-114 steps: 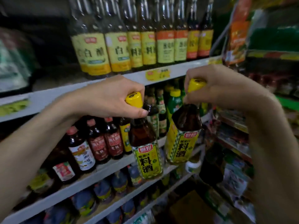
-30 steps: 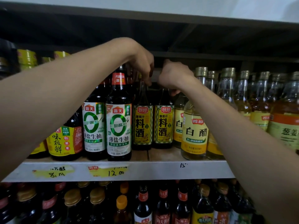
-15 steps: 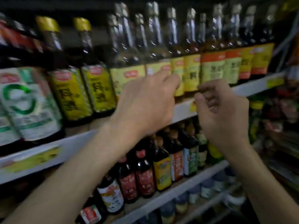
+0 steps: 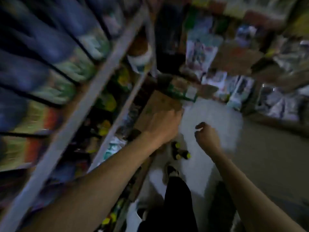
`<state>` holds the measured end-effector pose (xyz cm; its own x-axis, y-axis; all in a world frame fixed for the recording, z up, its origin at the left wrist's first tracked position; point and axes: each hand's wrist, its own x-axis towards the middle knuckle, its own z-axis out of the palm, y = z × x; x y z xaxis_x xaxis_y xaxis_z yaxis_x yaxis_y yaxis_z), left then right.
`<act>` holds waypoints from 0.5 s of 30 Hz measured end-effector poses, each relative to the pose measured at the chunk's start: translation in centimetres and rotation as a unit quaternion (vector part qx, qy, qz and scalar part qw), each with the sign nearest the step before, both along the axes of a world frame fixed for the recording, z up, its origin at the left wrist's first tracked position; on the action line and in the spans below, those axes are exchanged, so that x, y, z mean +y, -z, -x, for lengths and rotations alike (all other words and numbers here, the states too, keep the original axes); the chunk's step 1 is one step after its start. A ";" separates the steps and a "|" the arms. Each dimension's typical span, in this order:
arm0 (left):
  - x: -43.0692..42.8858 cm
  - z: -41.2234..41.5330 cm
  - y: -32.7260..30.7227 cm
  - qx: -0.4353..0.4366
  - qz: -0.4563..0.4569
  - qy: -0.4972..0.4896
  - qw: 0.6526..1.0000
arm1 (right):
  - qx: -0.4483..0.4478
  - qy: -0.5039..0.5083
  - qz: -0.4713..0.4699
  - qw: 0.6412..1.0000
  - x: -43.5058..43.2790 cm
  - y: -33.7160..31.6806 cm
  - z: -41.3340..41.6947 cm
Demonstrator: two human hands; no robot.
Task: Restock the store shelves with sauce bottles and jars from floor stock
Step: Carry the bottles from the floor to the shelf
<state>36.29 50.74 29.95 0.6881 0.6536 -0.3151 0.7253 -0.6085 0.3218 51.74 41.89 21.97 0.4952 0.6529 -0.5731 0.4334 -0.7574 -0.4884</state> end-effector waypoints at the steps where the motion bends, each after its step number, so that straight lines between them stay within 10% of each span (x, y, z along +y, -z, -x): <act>1: -0.9 -0.9 5.4 0.024 0.028 0.009 0.999 | -0.006 -0.019 0.050 0.999 -1.1 5.1 -0.6; 9: -10.3 -3.5 42.7 0.198 0.133 0.078 0.968 | -0.034 -0.194 0.210 0.958 -10.2 36.5 -1.5; 15: -13.6 -3.4 52.9 0.208 0.051 0.110 0.971 | -0.124 -0.207 0.138 0.960 -11.9 45.5 0.0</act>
